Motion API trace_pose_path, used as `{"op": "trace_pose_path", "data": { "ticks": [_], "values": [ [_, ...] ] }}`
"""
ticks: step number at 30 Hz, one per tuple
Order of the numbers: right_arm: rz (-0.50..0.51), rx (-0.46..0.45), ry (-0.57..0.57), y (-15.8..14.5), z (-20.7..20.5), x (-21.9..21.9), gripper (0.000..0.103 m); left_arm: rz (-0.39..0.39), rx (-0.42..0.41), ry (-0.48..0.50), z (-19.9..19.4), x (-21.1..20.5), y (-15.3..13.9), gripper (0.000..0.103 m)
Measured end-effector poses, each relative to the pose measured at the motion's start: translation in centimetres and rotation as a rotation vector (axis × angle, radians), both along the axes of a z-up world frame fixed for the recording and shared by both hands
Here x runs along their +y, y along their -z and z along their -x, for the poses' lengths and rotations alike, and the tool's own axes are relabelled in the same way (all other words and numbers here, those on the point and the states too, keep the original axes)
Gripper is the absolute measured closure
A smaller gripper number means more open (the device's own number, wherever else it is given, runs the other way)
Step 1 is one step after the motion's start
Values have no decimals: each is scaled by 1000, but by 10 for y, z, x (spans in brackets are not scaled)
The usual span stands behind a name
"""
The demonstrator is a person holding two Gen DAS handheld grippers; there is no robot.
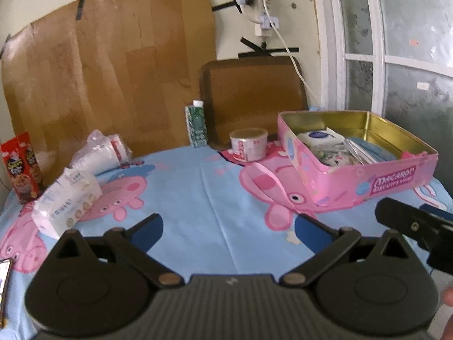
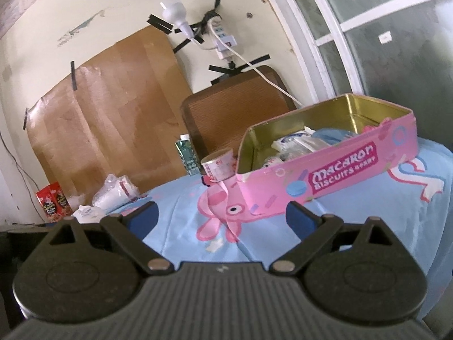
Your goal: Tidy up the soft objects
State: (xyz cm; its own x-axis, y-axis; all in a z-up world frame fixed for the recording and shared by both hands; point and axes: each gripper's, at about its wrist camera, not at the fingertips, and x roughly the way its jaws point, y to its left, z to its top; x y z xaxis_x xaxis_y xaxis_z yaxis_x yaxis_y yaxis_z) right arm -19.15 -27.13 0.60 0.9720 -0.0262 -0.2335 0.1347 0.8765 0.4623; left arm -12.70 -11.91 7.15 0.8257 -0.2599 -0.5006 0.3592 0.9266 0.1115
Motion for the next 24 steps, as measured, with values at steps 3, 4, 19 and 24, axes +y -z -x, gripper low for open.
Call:
{"op": "trace_pose_path", "data": {
  "ticks": [3,4,19,24],
  "values": [
    [-12,16,9,5,-3,-5,5,-2,21,6,-3,-3,5,0],
    [-8,18,17,7,-3,-6,5,-3,25,7,-5,-5,7,0],
    [37,52,66,20,-19,-9,4,-15,71,20,-27,-17,23,0],
    [49,65,65,23,-25,-5,4,-27,77,-2,-35,-16,29,0]
  ]
}}
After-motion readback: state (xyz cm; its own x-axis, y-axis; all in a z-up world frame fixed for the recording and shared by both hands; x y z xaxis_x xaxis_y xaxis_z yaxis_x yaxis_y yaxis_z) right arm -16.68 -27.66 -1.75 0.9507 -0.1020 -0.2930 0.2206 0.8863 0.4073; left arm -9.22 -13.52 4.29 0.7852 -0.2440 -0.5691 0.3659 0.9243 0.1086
